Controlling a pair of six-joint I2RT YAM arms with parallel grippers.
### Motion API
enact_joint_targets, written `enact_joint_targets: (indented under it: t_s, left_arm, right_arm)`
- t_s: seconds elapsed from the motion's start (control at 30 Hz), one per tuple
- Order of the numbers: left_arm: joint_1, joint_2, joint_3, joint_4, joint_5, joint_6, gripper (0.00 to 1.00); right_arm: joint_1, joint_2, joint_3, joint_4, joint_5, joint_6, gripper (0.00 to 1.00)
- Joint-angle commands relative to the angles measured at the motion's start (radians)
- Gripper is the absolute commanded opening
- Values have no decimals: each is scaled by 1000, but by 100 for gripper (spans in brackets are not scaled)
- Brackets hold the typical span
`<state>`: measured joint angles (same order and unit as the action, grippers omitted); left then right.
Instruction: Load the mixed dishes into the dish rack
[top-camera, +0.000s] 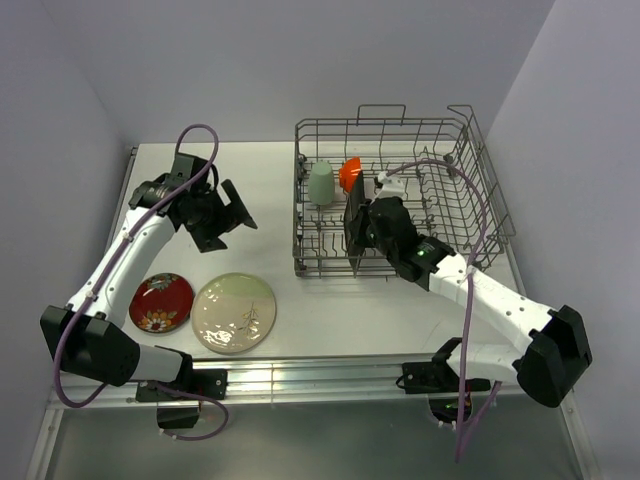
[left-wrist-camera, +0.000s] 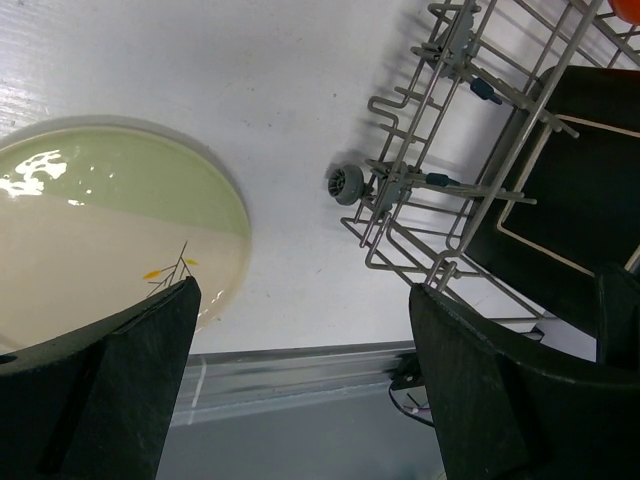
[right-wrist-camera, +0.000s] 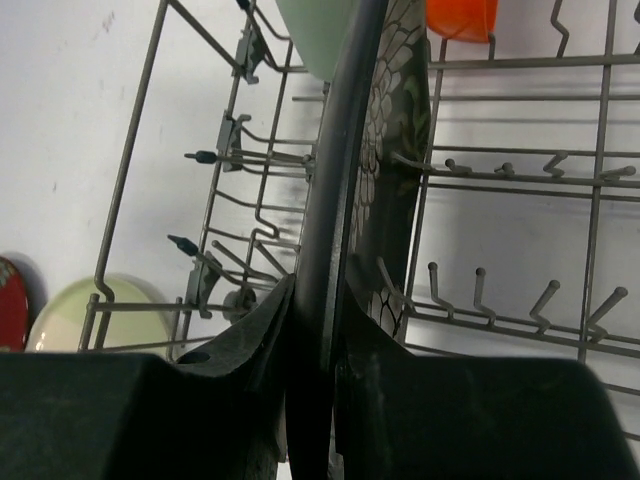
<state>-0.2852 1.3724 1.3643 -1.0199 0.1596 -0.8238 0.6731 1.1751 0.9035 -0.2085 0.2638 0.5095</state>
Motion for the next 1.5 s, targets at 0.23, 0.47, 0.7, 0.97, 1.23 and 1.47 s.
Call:
enact_joint_targets:
  t_s: [0.23, 0.47, 0.7, 0.97, 1.23, 1.47]
  left_arm:
    - [-5, -36, -41, 7, -23, 14, 92]
    - [-9, -44, -79, -16, -84, 25, 91]
    - [-25, -61, -200, -11, -107, 34, 91]
    - [-37, -78, -252, -16, -149, 38, 91]
    - [-42, -7, -257, -26, -319, 92, 91]
    - [-35, 30, -391, 184, -182, 261, 92]
  right_arm:
    - [26, -31, -43, 259, 89, 15, 0]
    - [108, 83, 29, 227, 170, -104, 0]
    - [144, 115, 71, 150, 196, -128, 50]
    - [183, -21, 17, 110, 161, -101, 86]
    - [203, -160, 144, -60, 166, -124, 96]
    - [200, -255, 242, -232, -30, -132, 96]
